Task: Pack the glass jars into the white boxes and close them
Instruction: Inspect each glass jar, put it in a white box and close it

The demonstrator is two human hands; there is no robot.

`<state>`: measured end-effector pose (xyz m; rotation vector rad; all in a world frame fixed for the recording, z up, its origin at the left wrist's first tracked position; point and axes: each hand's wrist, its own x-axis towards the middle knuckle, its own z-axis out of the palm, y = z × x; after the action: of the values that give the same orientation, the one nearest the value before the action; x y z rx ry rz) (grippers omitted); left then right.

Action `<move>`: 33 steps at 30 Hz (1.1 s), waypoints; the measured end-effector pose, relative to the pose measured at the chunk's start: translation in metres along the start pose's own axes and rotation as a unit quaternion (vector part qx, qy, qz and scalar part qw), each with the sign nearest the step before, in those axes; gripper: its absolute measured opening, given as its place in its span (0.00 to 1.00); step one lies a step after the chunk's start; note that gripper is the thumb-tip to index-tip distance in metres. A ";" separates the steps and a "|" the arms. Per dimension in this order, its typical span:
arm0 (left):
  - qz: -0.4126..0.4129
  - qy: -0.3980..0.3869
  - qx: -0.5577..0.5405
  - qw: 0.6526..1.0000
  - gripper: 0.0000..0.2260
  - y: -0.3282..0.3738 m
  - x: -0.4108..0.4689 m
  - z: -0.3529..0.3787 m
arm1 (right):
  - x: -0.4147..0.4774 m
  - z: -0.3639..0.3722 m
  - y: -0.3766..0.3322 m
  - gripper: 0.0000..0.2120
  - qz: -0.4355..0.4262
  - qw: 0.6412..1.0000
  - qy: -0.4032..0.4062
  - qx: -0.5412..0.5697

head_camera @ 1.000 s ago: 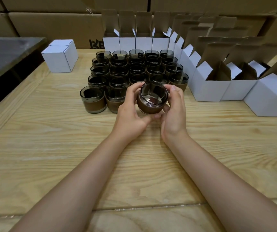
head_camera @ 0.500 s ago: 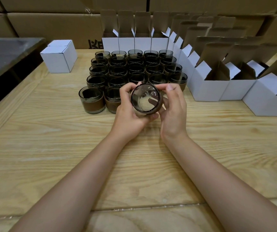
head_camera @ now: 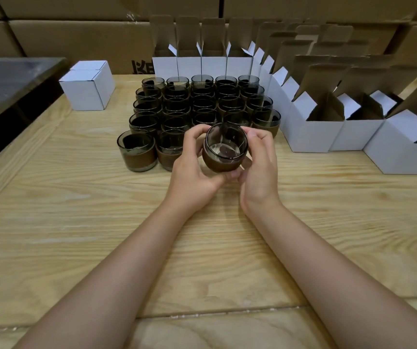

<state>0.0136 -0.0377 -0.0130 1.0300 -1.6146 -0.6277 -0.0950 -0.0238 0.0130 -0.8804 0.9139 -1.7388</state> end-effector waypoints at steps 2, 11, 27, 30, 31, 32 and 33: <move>0.005 -0.003 0.005 1.000 0.37 0.000 0.000 0.000 | 0.000 0.001 0.000 0.08 0.017 1.000 0.015 -0.005; 0.046 -0.012 0.042 0.998 0.36 -0.001 0.000 0.002 | -0.001 0.001 -0.001 0.11 -0.009 1.000 0.007 0.004; -0.032 0.004 -0.030 0.999 0.36 0.004 -0.001 0.000 | -0.002 -0.001 0.000 0.07 -0.036 0.999 -0.036 -0.011; -0.043 -0.012 -0.043 0.998 0.34 0.003 0.000 0.001 | 0.001 -0.003 0.002 0.08 -0.009 0.998 -0.019 -0.055; -0.051 -0.017 -0.047 0.997 0.34 0.002 0.000 0.001 | 0.002 -0.004 0.003 0.08 -0.006 0.997 -0.017 -0.070; -0.059 -0.022 -0.051 0.997 0.33 0.001 0.000 0.002 | 0.003 -0.004 0.003 0.07 -0.005 0.996 -0.016 -0.089; -0.066 -0.027 -0.050 0.996 0.32 0.000 0.001 0.002 | 0.004 -0.005 0.004 0.07 -0.008 0.994 -0.014 -0.110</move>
<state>0.0119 -0.0384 -0.0130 1.0598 -1.5541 -0.8226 -0.0987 -0.0279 0.0084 -1.0548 1.0967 -1.6553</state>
